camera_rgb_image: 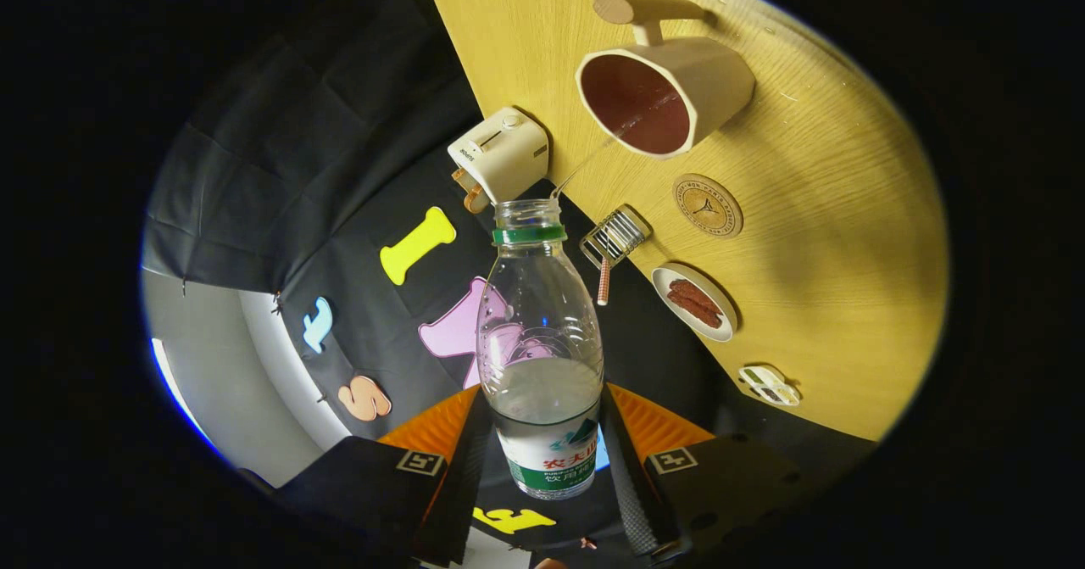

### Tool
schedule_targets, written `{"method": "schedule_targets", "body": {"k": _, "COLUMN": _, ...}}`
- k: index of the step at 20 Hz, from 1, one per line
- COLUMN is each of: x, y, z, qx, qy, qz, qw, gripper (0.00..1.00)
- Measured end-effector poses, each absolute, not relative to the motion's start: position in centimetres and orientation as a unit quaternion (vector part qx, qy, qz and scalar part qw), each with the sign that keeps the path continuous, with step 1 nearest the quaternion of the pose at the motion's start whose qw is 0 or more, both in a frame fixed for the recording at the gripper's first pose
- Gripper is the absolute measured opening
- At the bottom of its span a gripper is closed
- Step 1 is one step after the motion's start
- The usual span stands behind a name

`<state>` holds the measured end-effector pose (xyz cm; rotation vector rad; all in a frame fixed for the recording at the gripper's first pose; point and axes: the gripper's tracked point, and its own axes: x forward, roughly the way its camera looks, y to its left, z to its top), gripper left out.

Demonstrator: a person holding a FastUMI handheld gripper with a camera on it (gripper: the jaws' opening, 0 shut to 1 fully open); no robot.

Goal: Take the bottle from table, then pour the juice into the cup, finally place the bottle on the coaster

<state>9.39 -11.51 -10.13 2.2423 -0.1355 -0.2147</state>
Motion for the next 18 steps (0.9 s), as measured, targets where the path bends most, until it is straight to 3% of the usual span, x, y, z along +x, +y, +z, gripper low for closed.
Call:
{"method": "schedule_targets", "body": {"k": 10, "x": 10.0, "y": -12.0, "z": -10.0, "qx": 0.897, "qy": -0.051, "qz": -0.092, "qw": 0.429, "gripper": 0.72}}
{"method": "schedule_targets", "body": {"k": 18, "x": 10.5, "y": -11.4, "z": -11.7, "qx": 0.874, "qy": -0.04, "qz": -0.109, "qw": 0.472, "gripper": 0.72}}
